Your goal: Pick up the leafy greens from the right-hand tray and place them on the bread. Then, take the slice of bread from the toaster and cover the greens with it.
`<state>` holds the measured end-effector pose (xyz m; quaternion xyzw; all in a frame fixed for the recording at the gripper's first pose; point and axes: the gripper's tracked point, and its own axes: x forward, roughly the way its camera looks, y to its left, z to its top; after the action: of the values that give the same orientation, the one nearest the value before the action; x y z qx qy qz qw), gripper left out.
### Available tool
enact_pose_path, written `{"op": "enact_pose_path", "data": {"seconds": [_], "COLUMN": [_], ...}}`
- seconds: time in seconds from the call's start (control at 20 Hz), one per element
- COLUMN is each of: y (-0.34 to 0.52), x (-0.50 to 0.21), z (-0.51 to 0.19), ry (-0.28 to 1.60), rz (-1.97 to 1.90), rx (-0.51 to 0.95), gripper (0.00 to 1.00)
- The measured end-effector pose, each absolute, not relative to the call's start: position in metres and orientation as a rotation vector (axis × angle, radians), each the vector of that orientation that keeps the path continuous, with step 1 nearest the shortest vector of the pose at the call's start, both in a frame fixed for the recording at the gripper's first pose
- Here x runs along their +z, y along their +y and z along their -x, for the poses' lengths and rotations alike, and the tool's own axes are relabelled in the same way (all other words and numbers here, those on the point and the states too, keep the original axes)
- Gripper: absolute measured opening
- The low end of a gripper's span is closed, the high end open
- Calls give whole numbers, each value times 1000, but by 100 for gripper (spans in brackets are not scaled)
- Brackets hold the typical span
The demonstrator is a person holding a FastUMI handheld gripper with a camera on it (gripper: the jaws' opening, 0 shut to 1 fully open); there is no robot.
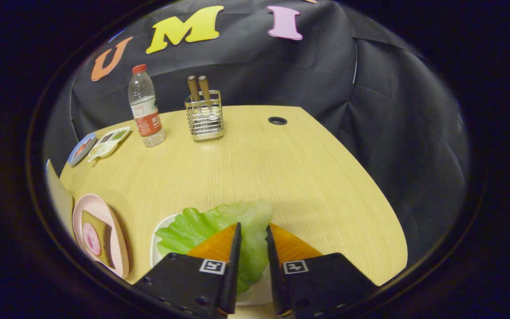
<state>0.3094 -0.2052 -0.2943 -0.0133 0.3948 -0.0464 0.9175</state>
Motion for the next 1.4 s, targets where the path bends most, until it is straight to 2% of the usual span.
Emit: {"op": "enact_pose_path", "data": {"seconds": [0.05,0.15,0.25,0.7,1.2,1.4], "y": [-205,-209,-207,-203,-159,-149], "x": [-295,-291,-284,-224,-149,-166], "z": [-309,-306,-304,-280,-241,-240], "ry": [812,802,792,685,558,584], "rz": [25,32,19,6,26,75], "rx": [-92,-105,-95,-89,-44,-46], "gripper": [18,16,1,0,0,0]}}
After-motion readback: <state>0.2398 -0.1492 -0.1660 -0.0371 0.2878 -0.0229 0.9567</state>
